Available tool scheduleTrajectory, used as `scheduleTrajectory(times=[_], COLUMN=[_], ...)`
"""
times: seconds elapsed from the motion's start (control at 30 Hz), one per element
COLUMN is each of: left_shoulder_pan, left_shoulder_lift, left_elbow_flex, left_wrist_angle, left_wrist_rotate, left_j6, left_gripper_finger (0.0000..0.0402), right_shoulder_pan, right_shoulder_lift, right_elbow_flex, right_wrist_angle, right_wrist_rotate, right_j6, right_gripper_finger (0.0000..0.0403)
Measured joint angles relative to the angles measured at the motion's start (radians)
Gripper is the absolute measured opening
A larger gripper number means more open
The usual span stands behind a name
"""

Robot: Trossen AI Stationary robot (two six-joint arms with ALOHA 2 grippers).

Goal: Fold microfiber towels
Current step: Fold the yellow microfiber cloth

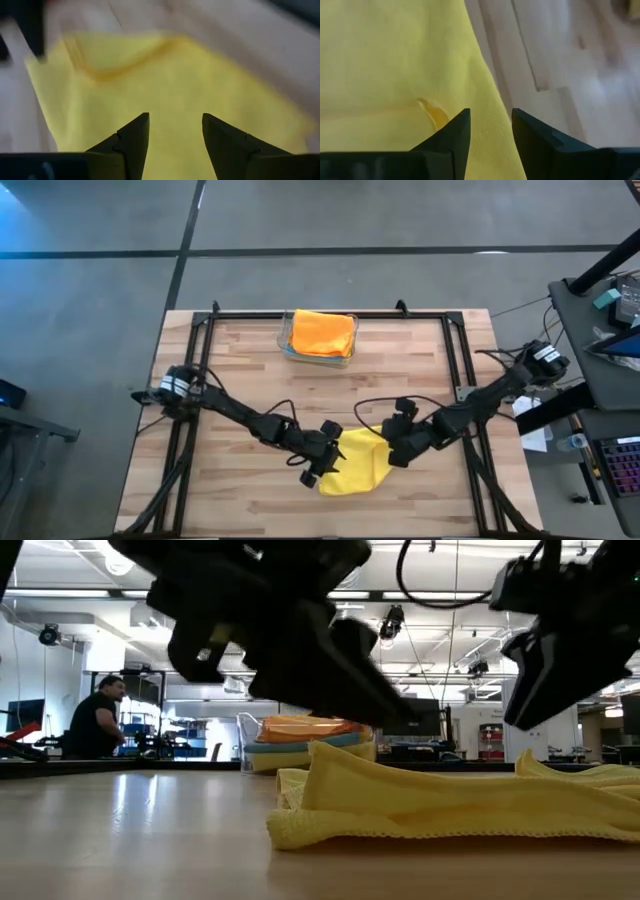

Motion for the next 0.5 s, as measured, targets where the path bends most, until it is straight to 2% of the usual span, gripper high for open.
scheduleTrajectory(times=[0.27,0.5], left_shoulder_pan=[0.004,0.006], left_shoulder_lift=[0.036,0.051], left_elbow_flex=[-0.046,-0.07], left_wrist_angle=[0.012,0.014], left_wrist_rotate=[-0.011,-0.033], left_j6=[-0.055,-0.088], left_gripper_finger=[0.0168,0.0168], right_shoulder_pan=[-0.079,-0.11], right_shoulder_lift=[0.095,0.141], right_elbow_flex=[-0.001,-0.001], right_wrist_angle=[0.062,0.151], right_wrist_rotate=[-0.1,-0.264], right_j6=[-0.136,-0.222], right_gripper_finger=[0.0129,0.0125])
